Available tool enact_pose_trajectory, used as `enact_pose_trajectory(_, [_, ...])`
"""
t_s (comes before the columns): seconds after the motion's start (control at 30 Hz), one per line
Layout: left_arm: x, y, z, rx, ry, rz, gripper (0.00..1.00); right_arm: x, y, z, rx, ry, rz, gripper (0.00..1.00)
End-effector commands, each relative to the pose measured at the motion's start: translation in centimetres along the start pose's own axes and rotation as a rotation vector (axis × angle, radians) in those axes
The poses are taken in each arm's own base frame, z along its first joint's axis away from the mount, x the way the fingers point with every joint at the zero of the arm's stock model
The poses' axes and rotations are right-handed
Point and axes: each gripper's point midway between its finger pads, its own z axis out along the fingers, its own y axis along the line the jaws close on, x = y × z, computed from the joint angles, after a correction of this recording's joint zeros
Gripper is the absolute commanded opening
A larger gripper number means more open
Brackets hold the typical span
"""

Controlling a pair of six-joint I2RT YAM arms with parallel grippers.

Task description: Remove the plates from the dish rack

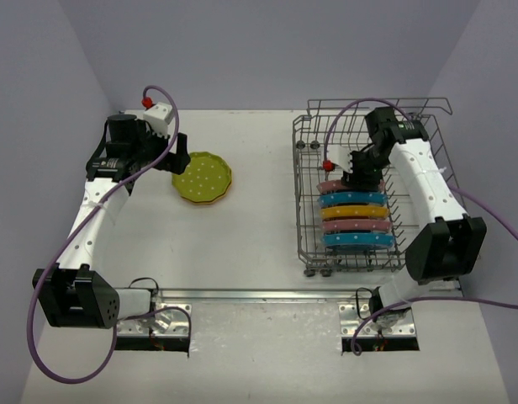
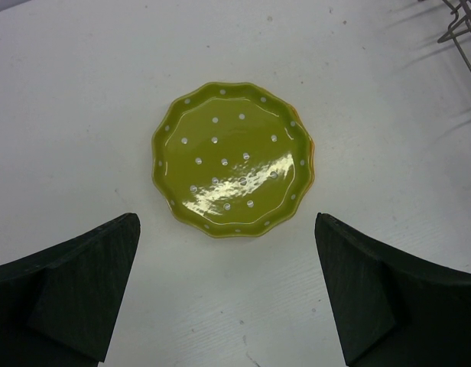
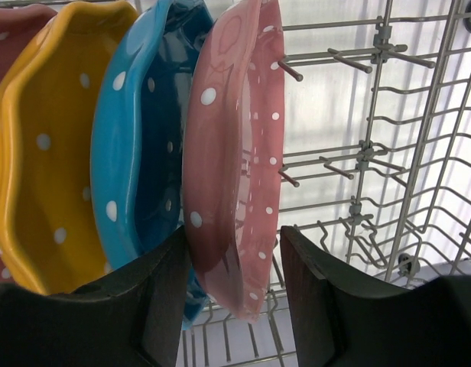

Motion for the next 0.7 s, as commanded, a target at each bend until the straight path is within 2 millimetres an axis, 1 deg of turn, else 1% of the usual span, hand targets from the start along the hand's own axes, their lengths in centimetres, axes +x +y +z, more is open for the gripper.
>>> enact_pose_trajectory(0.0, [-0.6,-0.4,0.1,0.013,-0.029,0.007,0.96,-0.1,0.3,1.3,-0.044,-0.022,0.001,0.50])
enact_pose_trajectory(0.13, [-0.6,-0.5,0.2,0.017,-0.029,0.005,0.96,-0.6,0.9,2.6,-0.103,-0.062,0.027,0.51])
enact_pose_trajectory(0.2, [-0.5,-0.6,0.3,0.027,-0.028,0.002,0.97,-0.9,1.6,3.1,-0.163,-0.078,0.055,0.51])
enact_pose_trajectory(0.27, [-0.6,-0.7,0.2,0.031,-0.030,0.000,0.97,-1.4,1.8,3.0,-0.193,-0.101,0.078,0.47])
enact_pose_trajectory(0.3, [-0.7,-0.8,0.2,0.033,-0.032,-0.001,0.97,-1.5,1.7,3.1,-0.198,-0.107,0.081,0.44])
enact_pose_trajectory(0.4, [-0.7,-0.9,0.0,0.033,-0.032,-0.003,0.99,-2.2,1.1,2.5,-0.187,-0.127,0.097,0.31])
enact_pose_trajectory(0.43, [-0.7,-0.8,0.0,0.031,-0.032,-0.005,1.00,-2.2,1.0,2.5,-0.187,-0.129,0.101,0.29])
enact_pose_trajectory(0.47, [-0.7,-0.8,0.0,0.030,-0.032,-0.008,1.00,-2.4,0.7,2.2,-0.187,-0.134,0.108,0.24])
enact_pose_trajectory(0.5, [-0.7,-0.8,-0.1,0.028,-0.034,-0.012,1.00,-2.9,0.3,1.7,-0.184,-0.143,0.118,0.16])
enact_pose_trajectory(0.53, [-0.7,-0.8,-0.1,0.025,-0.036,-0.014,1.00,-3.3,-0.5,0.8,-0.165,-0.153,0.120,0.12])
enact_pose_trajectory(0.6, [-0.7,-0.8,-0.2,0.024,-0.037,-0.017,1.00,-3.9,-0.8,-0.3,-0.167,-0.165,0.129,0.05])
enact_pose_trajectory(0.67, [-0.7,-0.9,-0.2,0.028,-0.037,-0.022,1.00,-4.5,-1.4,-1.7,-0.149,-0.179,0.128,0.00])
